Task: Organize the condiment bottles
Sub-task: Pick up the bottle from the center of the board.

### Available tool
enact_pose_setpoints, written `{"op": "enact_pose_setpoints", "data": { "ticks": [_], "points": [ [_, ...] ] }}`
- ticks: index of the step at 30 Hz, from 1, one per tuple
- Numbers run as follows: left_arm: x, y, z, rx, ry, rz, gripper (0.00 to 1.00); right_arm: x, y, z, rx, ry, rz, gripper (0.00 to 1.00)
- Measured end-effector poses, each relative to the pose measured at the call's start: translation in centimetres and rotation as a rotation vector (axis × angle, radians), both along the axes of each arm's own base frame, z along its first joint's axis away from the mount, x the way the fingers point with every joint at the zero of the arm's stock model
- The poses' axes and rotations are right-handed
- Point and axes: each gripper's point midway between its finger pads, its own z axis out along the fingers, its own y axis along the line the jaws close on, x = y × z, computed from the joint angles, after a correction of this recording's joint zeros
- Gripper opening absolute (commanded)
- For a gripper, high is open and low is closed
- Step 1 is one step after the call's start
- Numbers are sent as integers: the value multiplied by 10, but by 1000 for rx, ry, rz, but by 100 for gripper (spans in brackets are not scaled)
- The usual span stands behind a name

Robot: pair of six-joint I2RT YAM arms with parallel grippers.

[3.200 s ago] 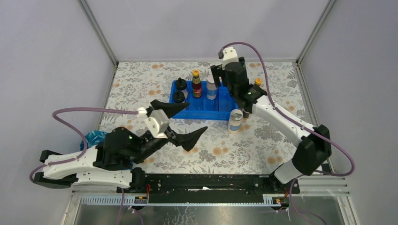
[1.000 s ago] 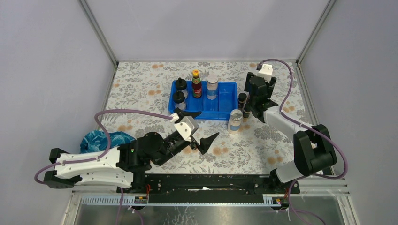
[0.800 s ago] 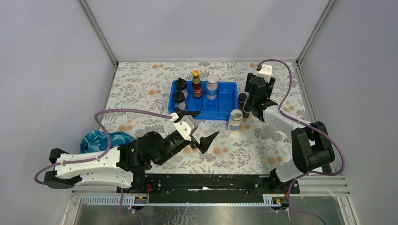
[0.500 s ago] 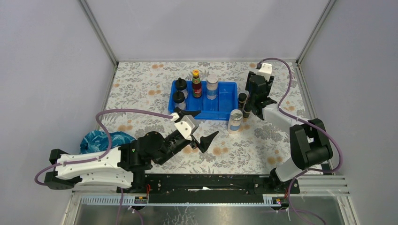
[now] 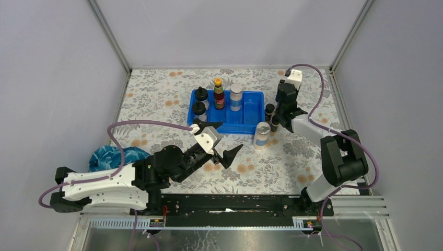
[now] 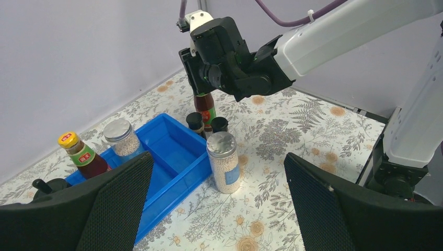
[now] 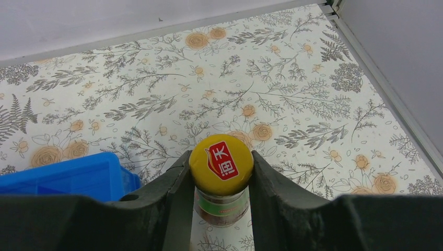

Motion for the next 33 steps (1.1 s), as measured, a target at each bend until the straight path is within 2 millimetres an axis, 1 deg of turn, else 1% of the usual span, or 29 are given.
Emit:
{"op": "enact_pose_setpoints", "data": {
  "ticks": [4, 5, 6, 7, 16, 26, 33],
  "points": [
    [0, 0, 0, -3, 0, 2, 99, 2, 0, 1, -1, -2, 2, 20],
    [0, 0, 0, -2, 0, 2, 99, 3, 0, 1, -1, -3, 2, 13],
    [0, 0, 0, -2, 0, 2, 99, 3, 0, 0, -1, -2, 2, 4],
    [1, 0, -1, -1, 0, 2, 99, 3, 0, 0, -1, -2, 2, 0],
    [0, 1, 0, -3, 0, 1, 99, 3, 0, 1, -2, 2, 3, 0],
    [-1, 7, 7, -33, -5, 1, 99, 3, 2, 1, -11, 28, 21, 0],
    [-1, 10, 9, -41, -6, 2, 99, -1, 0, 2, -38, 56, 29, 0]
  ]
}}
